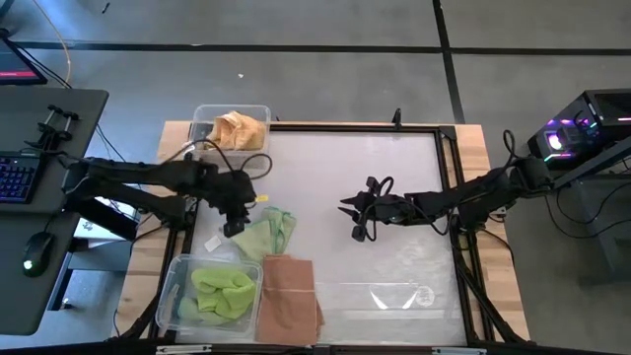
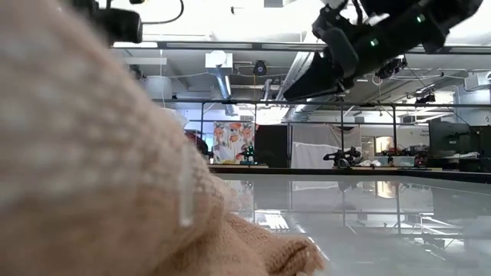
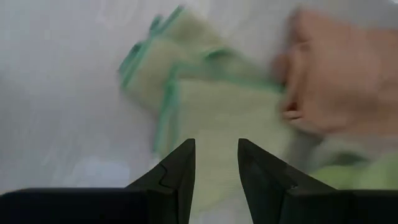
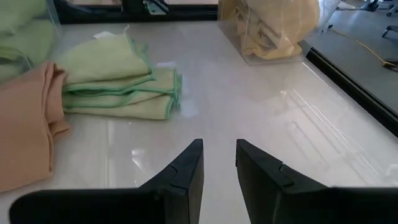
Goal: Sort towels by color in basket
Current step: Put the green towel into the bottom transparent bin
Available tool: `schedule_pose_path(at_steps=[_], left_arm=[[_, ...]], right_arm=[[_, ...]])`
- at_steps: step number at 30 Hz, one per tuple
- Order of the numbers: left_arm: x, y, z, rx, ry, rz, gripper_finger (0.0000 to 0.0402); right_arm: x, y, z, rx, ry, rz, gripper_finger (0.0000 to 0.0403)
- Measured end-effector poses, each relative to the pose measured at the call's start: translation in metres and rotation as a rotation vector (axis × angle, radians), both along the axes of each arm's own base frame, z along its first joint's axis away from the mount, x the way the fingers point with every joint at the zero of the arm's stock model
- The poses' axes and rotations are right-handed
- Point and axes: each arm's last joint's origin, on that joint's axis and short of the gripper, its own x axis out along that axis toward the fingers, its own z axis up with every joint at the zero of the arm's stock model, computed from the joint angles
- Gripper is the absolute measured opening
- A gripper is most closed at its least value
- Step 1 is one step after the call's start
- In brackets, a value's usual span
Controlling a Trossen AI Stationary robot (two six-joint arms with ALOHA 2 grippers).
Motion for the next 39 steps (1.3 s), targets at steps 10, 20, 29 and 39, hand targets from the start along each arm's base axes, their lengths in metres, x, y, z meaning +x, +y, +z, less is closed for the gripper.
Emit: schedule_pose_path(at_steps=[10, 20, 29, 39], left_arm=[[0.013, 0.001, -0.041, 0.036, 0.103, 0.036, 0.0153], [0.028, 0.001, -0.087, 0.07, 0.213, -0.07, 0.0189], [0.034, -0.011, -0.106, 0.025, 0.276, -0.249, 0.0109], [0.039, -0.021, -0.086, 0.113, 0.272, -0.325, 0.0013]], right_arm=[[-0.023, -0.003, -0.027, 0.041, -0.115, -0.01, 0.0089], [-0.027, -0.004, -0.03, 0.041, -0.13, -0.008, 0.0089], [-0.027, -0.004, -0.03, 0.063, -0.137, -0.016, 0.0089], [-0.027, -0.004, -0.03, 0.067, -0.145, -0.018, 0.0089]])
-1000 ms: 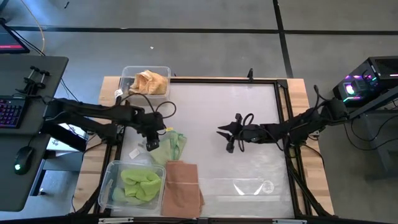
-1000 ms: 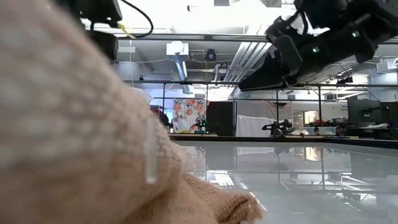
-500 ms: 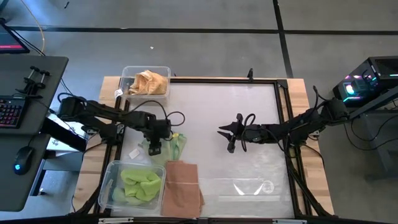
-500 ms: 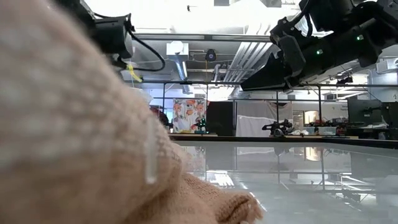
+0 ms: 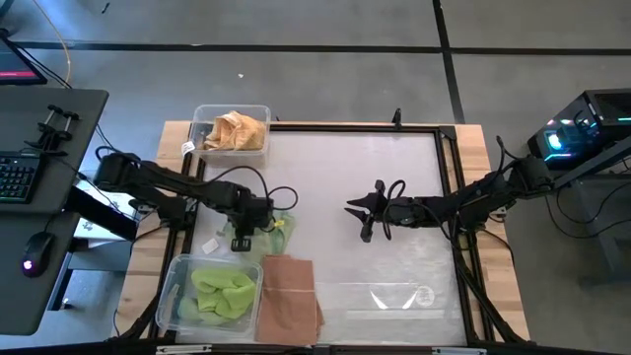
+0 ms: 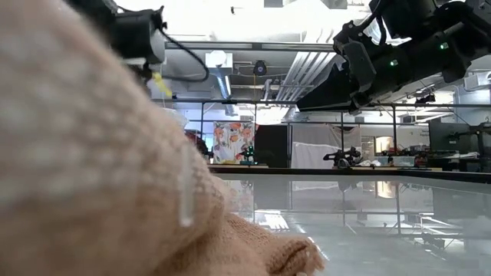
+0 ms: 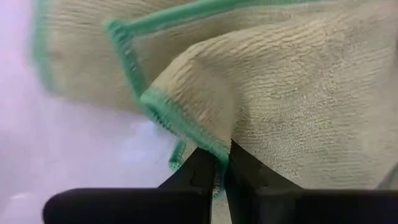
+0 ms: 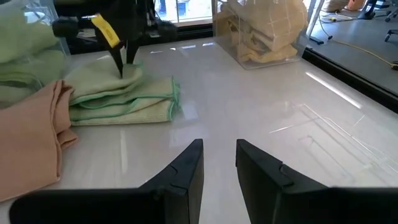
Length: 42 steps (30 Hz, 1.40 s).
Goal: Sort towels by color in basket
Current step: Put the green towel into the bottom transparent bin
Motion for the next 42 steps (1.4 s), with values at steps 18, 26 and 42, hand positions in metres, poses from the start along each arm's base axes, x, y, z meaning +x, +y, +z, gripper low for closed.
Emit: schedule_pose_path(at_steps=[18, 26, 42], left_arm=[[-0.01, -0.034, 0.176, 0.575, -0.196, 0.008, 0.0001], [-0.036, -0.058, 0.202, 0.915, -0.501, 0.044, 0.0001], [-0.037, -0.081, 0.245, 1.343, -0.762, 0.0, 0.0001]], right_arm=[[0.003, -0.028, 0.007, -0.066, -0.048, -0.089, 0.0089], [0.004, -0.042, 0.01, -0.006, -0.099, -0.134, 0.0089], [0.004, -0.042, 0.01, 0.084, -0.136, -0.138, 0.0089]])
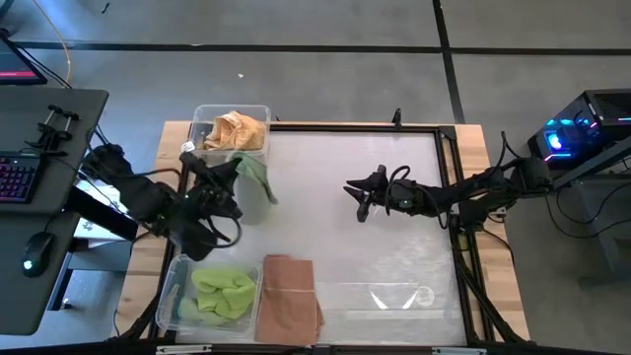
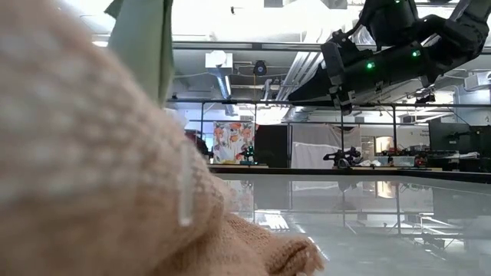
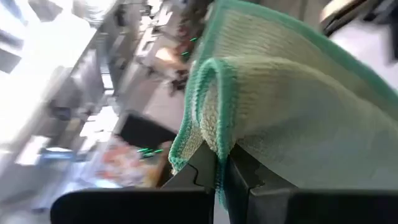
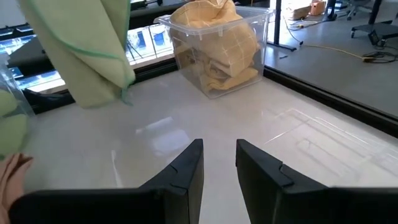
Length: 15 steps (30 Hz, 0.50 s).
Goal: Sort towels by color in basket
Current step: Put the green towel into the bottom transparent bin
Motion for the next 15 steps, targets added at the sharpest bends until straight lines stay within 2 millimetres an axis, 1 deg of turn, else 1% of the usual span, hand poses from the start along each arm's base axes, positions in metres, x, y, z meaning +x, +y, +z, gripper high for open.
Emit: schedule_pose_path(at_steps=[3, 7, 12, 15], left_arm=[[-0.001, -0.007, 0.021, -0.11, -0.025, -0.098, 0.0001], [-0.01, -0.018, 0.053, -0.213, -0.089, -0.24, 0.0001], [-0.029, -0.036, 0.089, -0.284, -0.198, -0.392, 0.0], [-0.043, -0.046, 0.104, -0.32, -0.241, -0.483, 0.0]], right_arm=[[0.0, 0.0, 0.0, 0.001, 0.0, 0.003, 0.0089], [0.0, 0.0, 0.0, 0.001, 0.0, 0.005, 0.0089], [0.0, 0.0, 0.0, -0.007, 0.003, 0.007, 0.0089], [0.0, 0.0, 0.0, -0.009, 0.004, 0.007, 0.0089]])
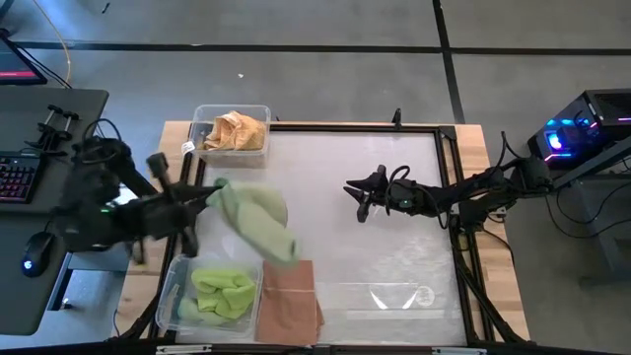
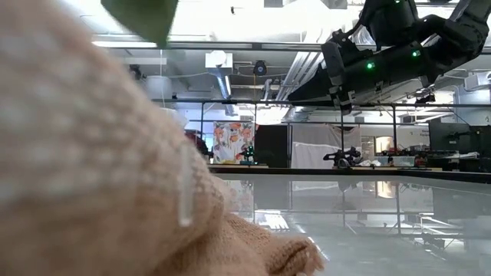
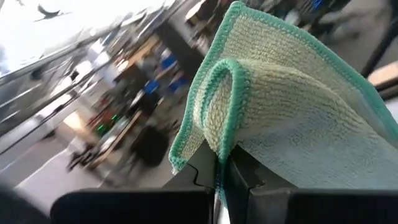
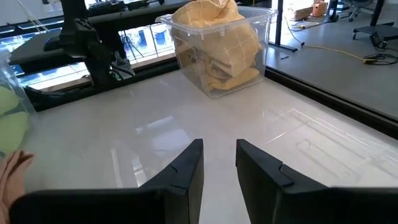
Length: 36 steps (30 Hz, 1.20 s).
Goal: Sort towels by color in basket
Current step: Put the green towel into the bottom transparent bin
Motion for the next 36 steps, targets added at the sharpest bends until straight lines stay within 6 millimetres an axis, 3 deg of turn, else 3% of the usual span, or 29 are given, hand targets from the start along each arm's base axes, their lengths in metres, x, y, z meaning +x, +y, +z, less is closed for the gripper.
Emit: schedule_pose_path(at_steps=[10, 19, 22, 36], left_arm=[[-0.047, -0.032, 0.022, -0.201, -0.117, -0.242, 0.0], [-0.087, -0.045, 0.029, -0.506, -0.194, -0.271, 0.0], [-0.098, -0.047, 0.029, -0.529, -0.188, -0.292, 0.0], [-0.132, -0.08, -0.017, -0.582, -0.151, -0.45, 0.0]], right_arm=[[0.0, 0.0, 0.0, -0.014, 0.005, 0.003, 0.0089], [0.0, 0.0, 0.002, -0.014, -0.013, 0.003, 0.0089], [0.0, 0.0, 0.002, -0.014, -0.015, 0.003, 0.0089], [0.0, 0.0, 0.002, -0.015, -0.015, 0.003, 0.0089]])
